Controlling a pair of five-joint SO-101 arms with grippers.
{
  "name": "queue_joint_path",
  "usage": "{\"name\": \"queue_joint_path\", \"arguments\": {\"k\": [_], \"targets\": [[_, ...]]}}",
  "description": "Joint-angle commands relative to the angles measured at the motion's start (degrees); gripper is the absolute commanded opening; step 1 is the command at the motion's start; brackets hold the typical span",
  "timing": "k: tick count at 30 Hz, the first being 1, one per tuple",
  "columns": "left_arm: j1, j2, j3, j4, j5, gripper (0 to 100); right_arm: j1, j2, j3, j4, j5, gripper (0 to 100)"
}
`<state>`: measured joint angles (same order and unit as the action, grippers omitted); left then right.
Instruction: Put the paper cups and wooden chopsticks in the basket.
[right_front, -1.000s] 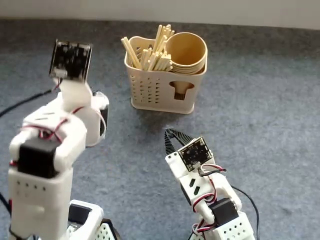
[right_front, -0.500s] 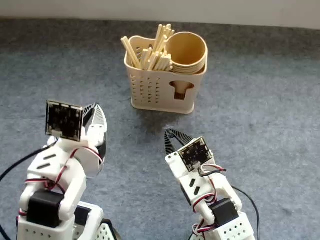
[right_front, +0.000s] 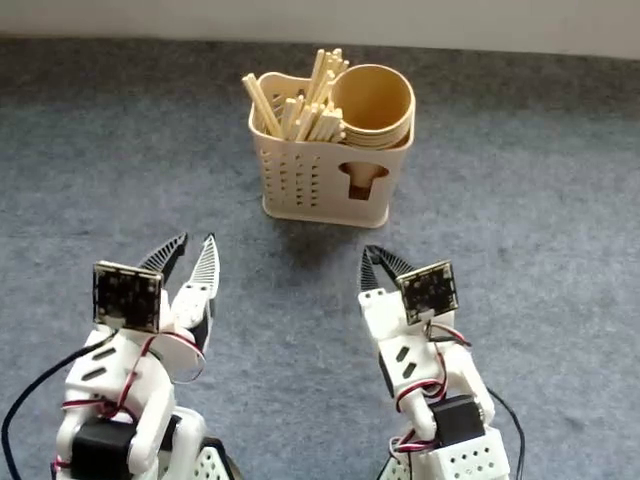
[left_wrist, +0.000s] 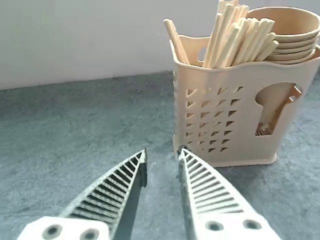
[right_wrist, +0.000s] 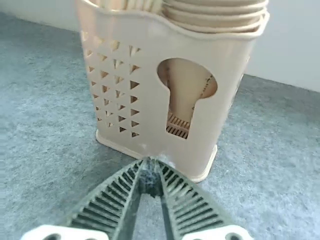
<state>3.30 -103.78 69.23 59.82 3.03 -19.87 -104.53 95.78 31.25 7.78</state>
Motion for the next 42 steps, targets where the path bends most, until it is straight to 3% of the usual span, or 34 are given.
{"name": "queue_joint_path", "arguments": {"k": [1, 7, 11, 18, 27, 35, 42], "targets": [[-5.3, -0.9, 2.0, -1.4, -0.2, 14, 1.3, -0.7, 4.3, -1.4, -0.8, 0.6], [-7.7, -0.7, 8.0, -1.4, -0.2, 14, 7.0, -0.7, -1.8, 3.0, -1.5, 0.6], [-7.8, -0.7, 13.1, -1.4, -0.2, 14, 10.2, -0.7, -8.7, 9.2, -6.2, 0.6], [-7.8, -0.7, 19.1, -1.4, -0.2, 14, 10.5, -0.7, -16.1, 14.6, -6.2, 0.6], [-7.9, -0.7, 27.7, -1.4, -0.3, 14, 10.2, -0.7, -31.9, 29.8, -5.9, 0.6], [-7.9, -0.7, 27.9, -2.7, -0.3, 14, 10.3, -0.7, -29.8, 36.9, 1.0, 0.6], [-8.2, -0.2, 27.9, -2.0, -0.2, 14, 10.6, -0.7, -15.1, 32.4, 1.2, 0.6]]}}
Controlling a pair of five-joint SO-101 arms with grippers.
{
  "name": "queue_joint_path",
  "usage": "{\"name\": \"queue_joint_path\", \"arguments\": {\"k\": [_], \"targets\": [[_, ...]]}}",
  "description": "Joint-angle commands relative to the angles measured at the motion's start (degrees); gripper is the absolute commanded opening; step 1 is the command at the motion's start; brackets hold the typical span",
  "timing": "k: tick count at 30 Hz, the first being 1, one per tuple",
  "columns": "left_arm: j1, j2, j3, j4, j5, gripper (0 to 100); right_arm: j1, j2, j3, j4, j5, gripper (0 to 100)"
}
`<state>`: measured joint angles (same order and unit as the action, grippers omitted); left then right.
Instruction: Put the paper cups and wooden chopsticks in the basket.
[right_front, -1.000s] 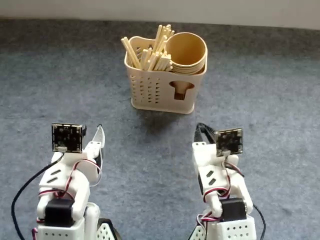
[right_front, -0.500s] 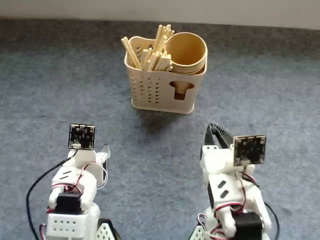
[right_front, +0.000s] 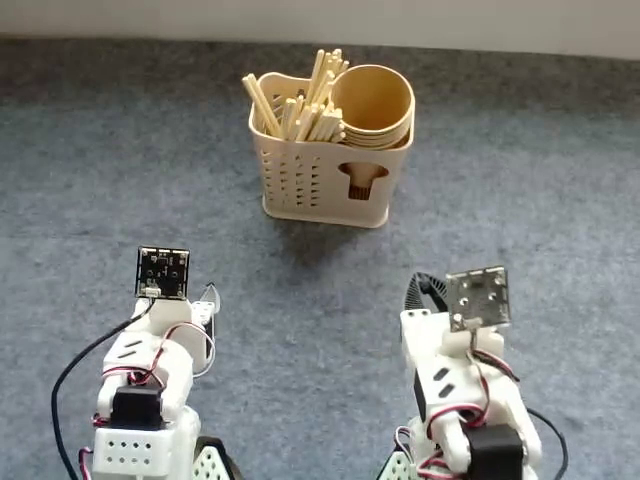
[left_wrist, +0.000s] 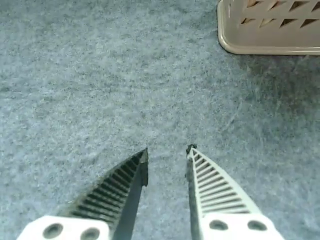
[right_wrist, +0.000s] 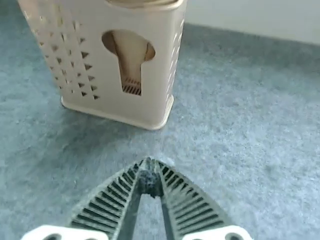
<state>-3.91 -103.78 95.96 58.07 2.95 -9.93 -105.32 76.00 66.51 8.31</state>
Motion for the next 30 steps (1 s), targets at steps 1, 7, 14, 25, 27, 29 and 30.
{"name": "queue_joint_path", "arguments": {"k": [1, 7, 14, 25, 27, 29, 30], "targets": [[-1.8, -0.2, 1.2, 1.1, -0.1, 14, 0.7, 0.0, 7.2, -3.2, 0.7, 0.6], [-5.1, -0.3, 1.2, 4.9, -0.1, 14, 0.7, 0.0, 19.6, -3.5, 0.6, 0.6], [-5.9, -0.2, 1.2, 6.2, 0.1, 14, 0.8, 0.1, 26.4, -3.0, 0.5, 0.6], [-5.8, -0.3, 1.2, 14.0, 0.0, 14, 18.2, 0.6, 26.5, -2.9, 0.5, 0.6], [-5.8, -0.3, 1.2, 15.7, 0.1, 14, 21.3, 0.7, 26.5, -2.6, 0.4, 0.6], [-5.7, -0.4, 1.2, 17.9, 0.0, 14, 22.8, 0.7, 26.5, 1.6, 0.4, 0.6], [-5.7, -0.4, 1.2, 18.5, 0.0, 14, 22.6, 0.7, 26.5, 4.6, 0.5, 0.6]]}}
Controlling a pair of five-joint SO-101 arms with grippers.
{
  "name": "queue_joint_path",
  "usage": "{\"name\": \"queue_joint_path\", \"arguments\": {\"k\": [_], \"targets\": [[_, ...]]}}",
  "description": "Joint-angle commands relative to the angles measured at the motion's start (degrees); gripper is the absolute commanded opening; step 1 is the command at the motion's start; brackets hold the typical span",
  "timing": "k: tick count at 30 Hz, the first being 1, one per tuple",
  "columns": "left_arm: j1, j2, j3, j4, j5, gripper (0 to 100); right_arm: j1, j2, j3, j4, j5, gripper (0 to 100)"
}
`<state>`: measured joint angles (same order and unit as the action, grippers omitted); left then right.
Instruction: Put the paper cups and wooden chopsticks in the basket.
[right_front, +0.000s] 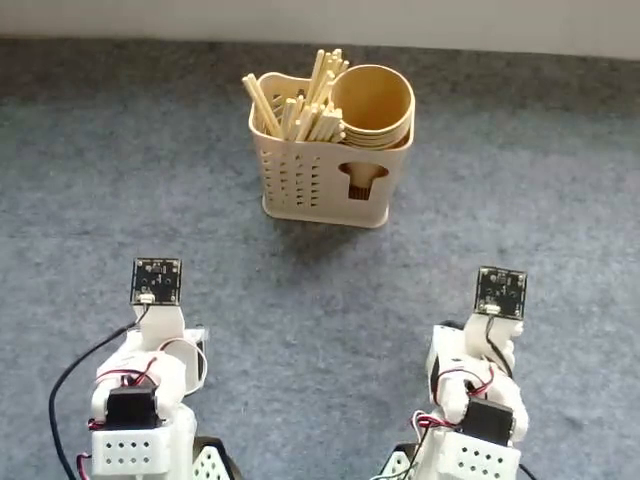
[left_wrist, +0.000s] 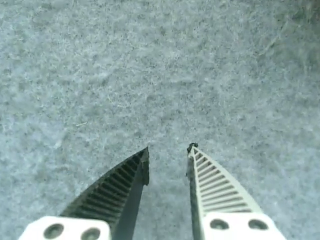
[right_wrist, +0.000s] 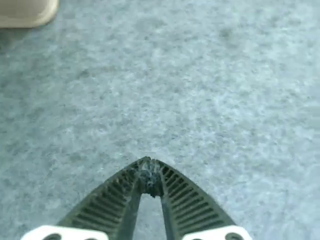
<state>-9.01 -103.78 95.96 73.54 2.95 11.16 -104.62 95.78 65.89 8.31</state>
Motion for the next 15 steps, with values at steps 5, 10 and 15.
{"name": "queue_joint_path", "arguments": {"k": [5, 10, 15], "targets": [[-0.6, -0.4, 1.2, 3.0, 0.0, 14, -0.4, -0.1, 6.6, 5.4, 0.2, 0.6], [-0.6, -0.4, 1.2, 3.0, 0.0, 14, -0.9, -0.6, 6.6, 5.1, 0.2, 0.6], [-0.6, -0.4, 1.2, 3.0, 0.0, 14, -1.2, -0.6, 6.6, 5.6, 0.4, 0.6]]}}
